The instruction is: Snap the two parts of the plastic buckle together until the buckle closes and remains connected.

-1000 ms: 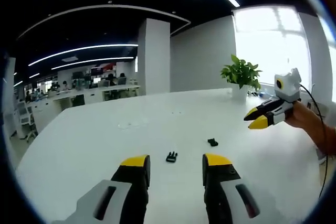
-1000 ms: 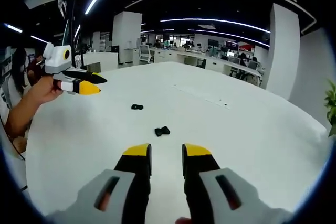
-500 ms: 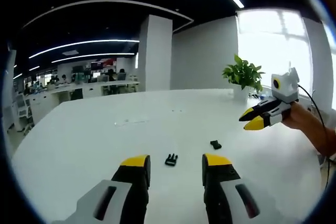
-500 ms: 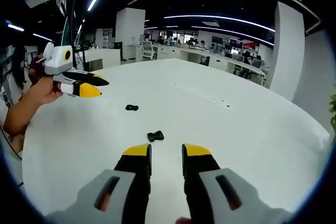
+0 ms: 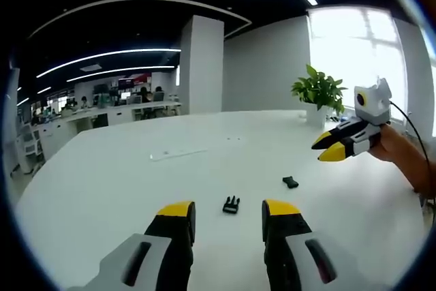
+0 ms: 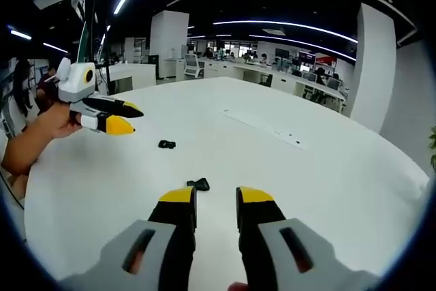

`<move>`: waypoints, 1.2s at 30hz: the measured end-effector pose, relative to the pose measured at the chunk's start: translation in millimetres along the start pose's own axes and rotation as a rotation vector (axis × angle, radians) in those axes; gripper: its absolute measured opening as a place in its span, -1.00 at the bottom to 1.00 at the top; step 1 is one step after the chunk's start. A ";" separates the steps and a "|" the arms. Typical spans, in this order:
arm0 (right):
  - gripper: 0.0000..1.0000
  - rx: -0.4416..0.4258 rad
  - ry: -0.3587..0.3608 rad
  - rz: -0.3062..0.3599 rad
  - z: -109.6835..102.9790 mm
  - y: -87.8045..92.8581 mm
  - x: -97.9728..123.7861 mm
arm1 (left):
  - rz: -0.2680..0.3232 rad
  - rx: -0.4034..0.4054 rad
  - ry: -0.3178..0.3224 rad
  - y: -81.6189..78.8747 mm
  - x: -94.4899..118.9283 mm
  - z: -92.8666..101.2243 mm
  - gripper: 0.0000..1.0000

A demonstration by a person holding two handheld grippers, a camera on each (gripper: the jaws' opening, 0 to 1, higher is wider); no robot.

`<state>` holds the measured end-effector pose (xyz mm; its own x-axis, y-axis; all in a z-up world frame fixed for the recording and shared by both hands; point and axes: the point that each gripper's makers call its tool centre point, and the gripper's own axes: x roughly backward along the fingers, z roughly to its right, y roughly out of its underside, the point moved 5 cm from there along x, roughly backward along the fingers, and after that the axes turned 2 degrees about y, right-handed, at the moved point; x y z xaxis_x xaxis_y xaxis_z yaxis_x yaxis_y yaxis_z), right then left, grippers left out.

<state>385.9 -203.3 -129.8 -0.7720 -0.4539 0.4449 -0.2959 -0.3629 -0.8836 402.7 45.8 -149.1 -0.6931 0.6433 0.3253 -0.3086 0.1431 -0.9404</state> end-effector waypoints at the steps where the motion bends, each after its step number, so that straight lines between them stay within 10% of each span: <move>1: -0.54 0.001 0.001 0.002 0.6 0.0 -0.5 | 0.005 -0.004 -0.002 -0.3 -0.6 -0.7 -0.22; 36: -0.53 -0.037 -0.031 0.011 -6.6 9.9 -9.2 | 0.100 0.100 -0.039 19.9 10.4 -26.1 -0.27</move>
<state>386.4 -197.4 -143.7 -0.7577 -0.4828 0.4391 -0.3087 -0.3276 -0.8930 406.4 75.1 -167.1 -0.7478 0.6207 0.2356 -0.2984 0.0028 -0.9544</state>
